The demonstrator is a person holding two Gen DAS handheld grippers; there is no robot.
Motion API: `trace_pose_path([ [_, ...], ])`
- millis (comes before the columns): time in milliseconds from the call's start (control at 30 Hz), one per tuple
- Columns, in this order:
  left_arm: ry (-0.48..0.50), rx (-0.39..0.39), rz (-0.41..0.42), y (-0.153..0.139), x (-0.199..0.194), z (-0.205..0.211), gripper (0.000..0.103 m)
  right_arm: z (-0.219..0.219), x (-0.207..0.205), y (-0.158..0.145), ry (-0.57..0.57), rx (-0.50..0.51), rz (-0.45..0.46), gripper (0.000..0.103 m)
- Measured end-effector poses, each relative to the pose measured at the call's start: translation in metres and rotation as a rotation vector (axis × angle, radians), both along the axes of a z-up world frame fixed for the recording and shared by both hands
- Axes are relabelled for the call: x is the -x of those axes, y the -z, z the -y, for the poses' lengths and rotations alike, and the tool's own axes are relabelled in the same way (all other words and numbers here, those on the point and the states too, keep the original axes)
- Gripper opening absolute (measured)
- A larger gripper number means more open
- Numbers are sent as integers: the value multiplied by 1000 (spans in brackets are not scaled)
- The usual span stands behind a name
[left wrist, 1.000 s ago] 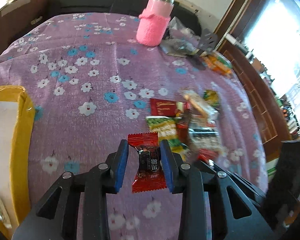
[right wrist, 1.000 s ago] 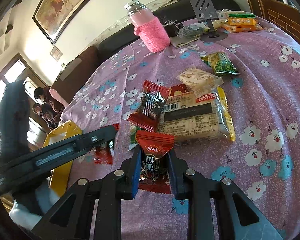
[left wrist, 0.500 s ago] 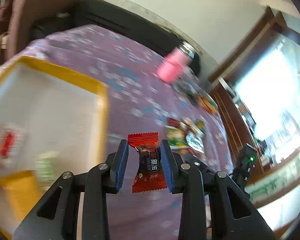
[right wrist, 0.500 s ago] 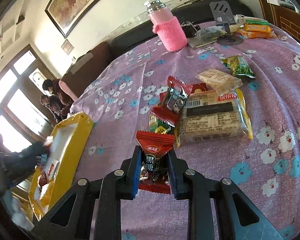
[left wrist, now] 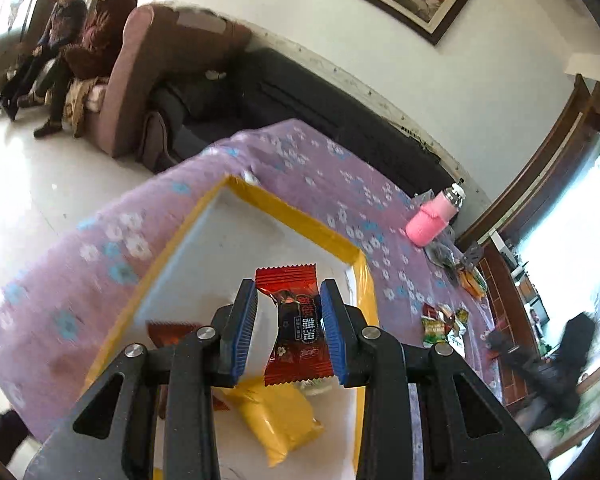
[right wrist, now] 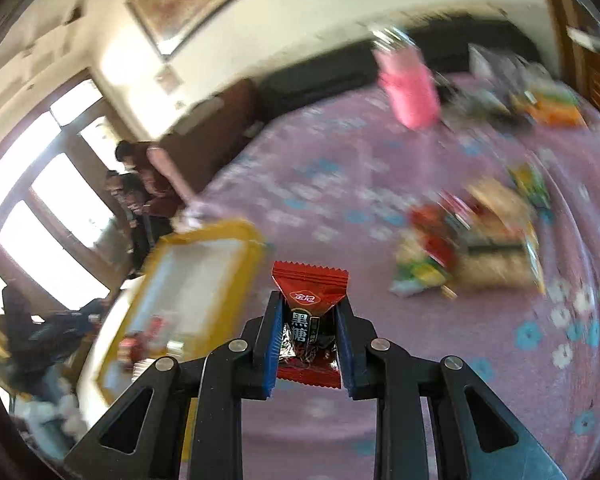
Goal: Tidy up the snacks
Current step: 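Carry both red candies over the yellow-rimmed tray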
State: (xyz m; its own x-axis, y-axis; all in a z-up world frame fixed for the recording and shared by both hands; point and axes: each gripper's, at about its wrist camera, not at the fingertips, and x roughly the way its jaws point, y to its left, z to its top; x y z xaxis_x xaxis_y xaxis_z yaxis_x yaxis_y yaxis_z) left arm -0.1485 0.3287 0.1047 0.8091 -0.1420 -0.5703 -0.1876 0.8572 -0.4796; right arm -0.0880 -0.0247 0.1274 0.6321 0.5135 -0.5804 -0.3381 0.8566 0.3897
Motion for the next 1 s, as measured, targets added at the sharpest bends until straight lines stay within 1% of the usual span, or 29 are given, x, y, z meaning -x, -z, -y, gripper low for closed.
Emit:
trace_pose_path([
  [67,4,-40,5,-10,-5,-3,30,-20,7,-31,-38,13,69,25],
  [100,5,-60,9,-15,-7,-6,30,-34,12,-54,-66,21,120,25],
  [167,6,-115,24,-30,-13,-9,30,-55,16,-85,-115,10,176,25],
  [233,4,-171,34,-40,-17,-10,30,-76,14,-109,-169,-30,190,25],
  [300,5,-222,30,-44,-28,-14,31,-99,8,-121,-216,-65,181,25],
  [333,7,-234,18,-43,-35,-16,31,-112,6,-120,-234,-63,170,25],
  [400,19,-239,-26,-33,-51,-21,31,-139,1,-106,-262,-36,131,25],
  [500,41,-225,-101,-6,-70,-23,31,-179,-10,-57,-289,33,29,25],
  [600,66,-215,-177,23,-85,-22,31,-205,-24,-10,-282,103,-46,25],
  [733,83,-217,-248,48,-99,-19,31,-226,-40,35,-286,184,-90,24],
  [833,89,-209,-273,57,-104,-20,31,-236,-53,62,-297,195,-155,24],
  [1000,98,-171,-279,63,-106,-27,31,-250,-60,89,-309,239,-197,24],
])
